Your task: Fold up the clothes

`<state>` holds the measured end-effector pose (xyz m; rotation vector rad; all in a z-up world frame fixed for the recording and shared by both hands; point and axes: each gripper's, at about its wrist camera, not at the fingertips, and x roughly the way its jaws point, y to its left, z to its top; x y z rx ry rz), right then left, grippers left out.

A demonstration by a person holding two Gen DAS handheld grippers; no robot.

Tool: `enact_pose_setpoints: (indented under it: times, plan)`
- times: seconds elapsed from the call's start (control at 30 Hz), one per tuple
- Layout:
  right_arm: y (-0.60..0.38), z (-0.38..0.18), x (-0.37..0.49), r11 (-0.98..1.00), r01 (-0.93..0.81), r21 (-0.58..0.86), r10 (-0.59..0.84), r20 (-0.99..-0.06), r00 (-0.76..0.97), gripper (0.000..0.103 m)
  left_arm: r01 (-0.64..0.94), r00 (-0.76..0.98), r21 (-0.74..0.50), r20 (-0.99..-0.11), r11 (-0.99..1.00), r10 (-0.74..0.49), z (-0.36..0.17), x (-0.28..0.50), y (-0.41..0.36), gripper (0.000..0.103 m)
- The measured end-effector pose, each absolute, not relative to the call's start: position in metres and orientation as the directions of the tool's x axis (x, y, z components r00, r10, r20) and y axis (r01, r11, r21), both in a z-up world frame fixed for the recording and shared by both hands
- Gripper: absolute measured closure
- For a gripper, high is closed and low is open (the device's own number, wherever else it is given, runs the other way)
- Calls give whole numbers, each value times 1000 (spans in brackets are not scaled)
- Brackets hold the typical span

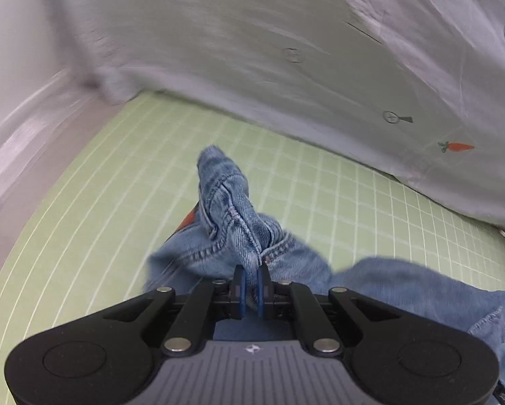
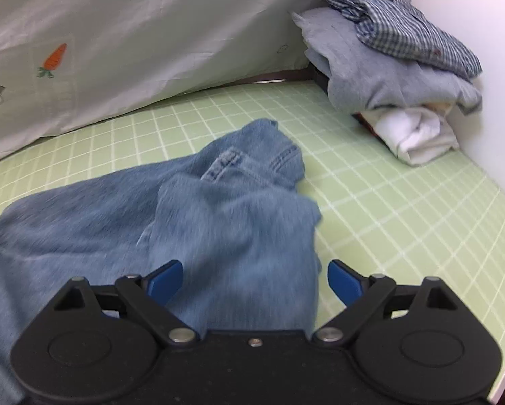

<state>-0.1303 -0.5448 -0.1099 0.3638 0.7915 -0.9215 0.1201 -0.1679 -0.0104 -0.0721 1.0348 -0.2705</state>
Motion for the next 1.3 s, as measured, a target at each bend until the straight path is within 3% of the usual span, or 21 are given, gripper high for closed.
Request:
enact_pose_setpoints:
  times: [0.13,0.23,0.3,0.37,0.4,0.47,0.63,0.83,1.0,1.07,1.1,1.13,1.17,1.23,1.27,1.3]
  plan:
    - [-527,-111,-147,600,800,0,-524,-756,393,10,65,443,-232,-865,970,-237,-23,75,-116,103]
    - [-519,-110,-152,628,777,45,-478,-766,430,10,-34,402,-258,-888,966,-223,-40,45,-85,103]
    - [-515,-107,-153,646,760,67,-456,-765,455,10,-91,384,-305,-889,948,-249,-48,33,-73,90]
    - [-512,-104,-152,662,744,86,-435,-765,475,10,-138,381,-357,-880,924,-283,-53,25,-65,63]
    - [-511,-103,-151,667,739,97,-424,-766,483,10,-146,394,-371,-872,917,-290,-53,23,-65,55]
    - [-511,-101,-148,669,735,110,-413,-768,490,9,-158,422,-398,-855,904,-303,-55,19,-66,30]
    - [-513,-99,-140,661,749,44,-460,-765,451,8,-195,419,-440,-845,876,-331,-69,31,-67,17]
    - [-527,-100,-139,615,781,-105,-568,-747,346,5,-262,387,-465,-853,846,-349,-90,65,-71,17]
    - [-549,-128,-137,621,776,-106,-491,-825,281,5,-265,391,-493,-841,829,-374,-98,92,-78,17]
    - [-555,-139,-135,615,786,-64,-449,-847,283,16,-251,375,-491,-844,834,-384,-102,102,-85,18]
    - [-557,-143,-133,614,789,-38,-430,-854,293,30,-244,366,-485,-848,840,-384,-104,108,-89,24]
    - [-558,-145,-128,614,789,-9,-413,-855,312,45,-237,354,-474,-855,848,-379,-106,113,-93,35]
    - [-558,-146,-121,622,783,5,-404,-855,326,50,-233,342,-456,-865,859,-367,-109,118,-97,46]
    - [-557,-148,-100,655,755,-1,-401,-848,346,71,-235,323,-415,-886,879,-332,-113,130,-105,64]
    - [-557,-148,-87,677,736,-11,-404,-842,358,78,-234,322,-411,-888,881,-329,-115,137,-108,71]
    - [-558,-149,-73,696,718,-23,-407,-836,367,85,-233,321,-407,-889,883,-326,-116,144,-111,72]
